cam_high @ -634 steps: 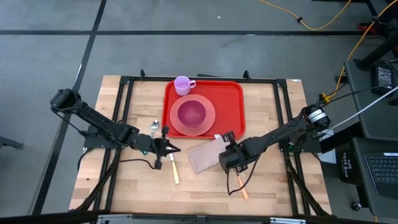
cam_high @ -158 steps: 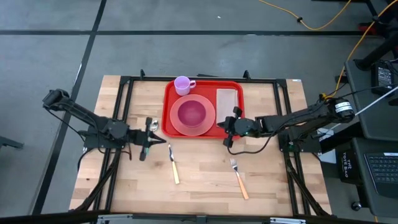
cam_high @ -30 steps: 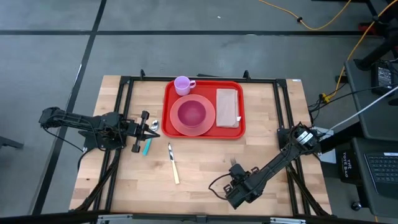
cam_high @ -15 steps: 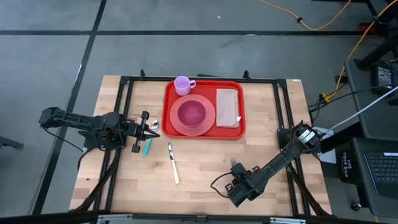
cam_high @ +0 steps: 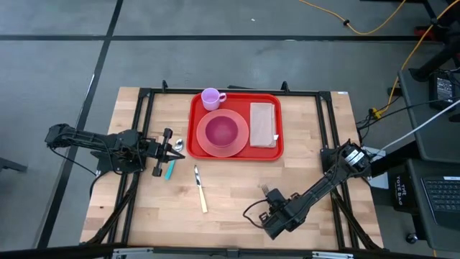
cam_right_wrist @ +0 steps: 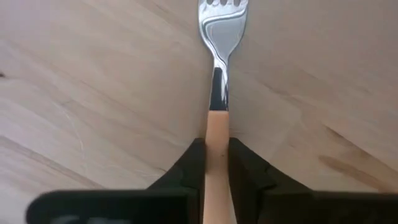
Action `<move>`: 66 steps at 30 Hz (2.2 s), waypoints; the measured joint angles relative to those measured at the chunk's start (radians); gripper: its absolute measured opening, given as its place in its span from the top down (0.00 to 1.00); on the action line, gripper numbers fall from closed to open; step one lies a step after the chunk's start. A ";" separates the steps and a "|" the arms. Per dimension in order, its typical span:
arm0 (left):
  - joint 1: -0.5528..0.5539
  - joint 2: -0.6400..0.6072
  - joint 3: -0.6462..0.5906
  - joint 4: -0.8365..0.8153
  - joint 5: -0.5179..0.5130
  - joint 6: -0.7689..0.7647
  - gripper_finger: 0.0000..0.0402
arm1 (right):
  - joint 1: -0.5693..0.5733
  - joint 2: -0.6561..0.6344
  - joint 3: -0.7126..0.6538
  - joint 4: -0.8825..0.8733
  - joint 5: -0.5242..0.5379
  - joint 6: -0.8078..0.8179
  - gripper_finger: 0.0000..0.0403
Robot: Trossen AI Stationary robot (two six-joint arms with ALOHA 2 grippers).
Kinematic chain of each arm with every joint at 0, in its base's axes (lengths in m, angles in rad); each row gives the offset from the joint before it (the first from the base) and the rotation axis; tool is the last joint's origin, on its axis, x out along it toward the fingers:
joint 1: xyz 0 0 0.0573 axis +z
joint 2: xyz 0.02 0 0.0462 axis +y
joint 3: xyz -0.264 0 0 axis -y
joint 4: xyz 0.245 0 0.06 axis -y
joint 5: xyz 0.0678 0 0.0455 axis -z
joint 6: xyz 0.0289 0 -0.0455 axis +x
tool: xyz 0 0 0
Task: Set up tray
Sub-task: Put the orange fork on top of the brown napkin
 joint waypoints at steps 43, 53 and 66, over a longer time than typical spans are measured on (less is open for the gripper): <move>0.000 0.000 0.000 -0.019 0.000 0.000 0.99 | -0.126 -0.507 -0.455 0.533 0.504 -0.776 0.88; 0.000 0.000 0.000 -0.024 -0.002 0.000 0.99 | -0.203 -0.507 -0.478 0.544 0.469 -0.994 0.88; 0.000 0.000 0.000 -0.023 -0.167 0.010 1.00 | -0.389 -0.608 -0.669 0.883 0.327 -1.267 0.88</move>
